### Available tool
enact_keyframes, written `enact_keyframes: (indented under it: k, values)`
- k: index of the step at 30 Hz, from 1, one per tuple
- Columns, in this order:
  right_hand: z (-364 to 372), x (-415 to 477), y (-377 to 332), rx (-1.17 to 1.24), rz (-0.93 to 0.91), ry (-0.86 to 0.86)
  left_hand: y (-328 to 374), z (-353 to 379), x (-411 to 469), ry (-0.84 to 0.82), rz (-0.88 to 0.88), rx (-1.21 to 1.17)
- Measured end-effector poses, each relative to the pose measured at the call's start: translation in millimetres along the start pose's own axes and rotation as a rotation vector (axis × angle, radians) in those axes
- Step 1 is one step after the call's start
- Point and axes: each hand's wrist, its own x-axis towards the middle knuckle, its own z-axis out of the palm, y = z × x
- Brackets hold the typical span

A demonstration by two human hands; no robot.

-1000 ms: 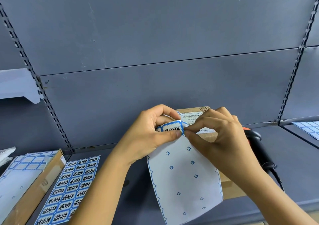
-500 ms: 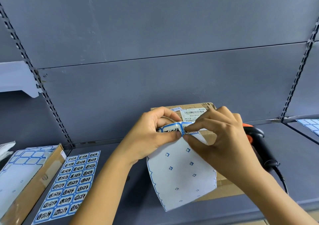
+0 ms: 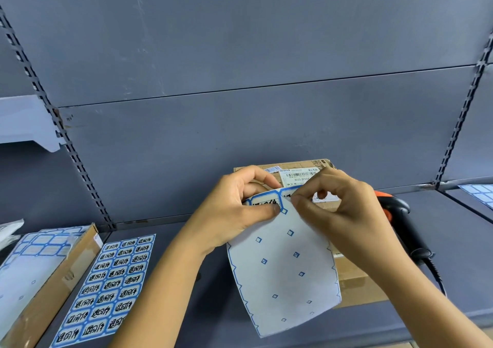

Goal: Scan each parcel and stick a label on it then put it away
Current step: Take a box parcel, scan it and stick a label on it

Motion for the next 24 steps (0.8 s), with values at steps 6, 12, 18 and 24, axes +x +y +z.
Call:
enact_keyframes:
  k: [6, 12, 18, 24]
  values:
    - [-2, 2, 2, 0.242, 0.232, -0.032, -2, -1, 0, -0.028, 0.013, -0.021]
    - [-6, 2, 1, 0.616, 0.422, -0.092, -6, -2, 0, 0.01, 0.008, -0.022]
    - [-11, 5, 5, 0.762, 0.445, -0.022, -6, -6, -2, 0.017, 0.019, -0.045]
    - [-17, 12, 3, 0.942, 0.459, 0.094, -9, -32, -14, 0.055, 0.034, -0.055]
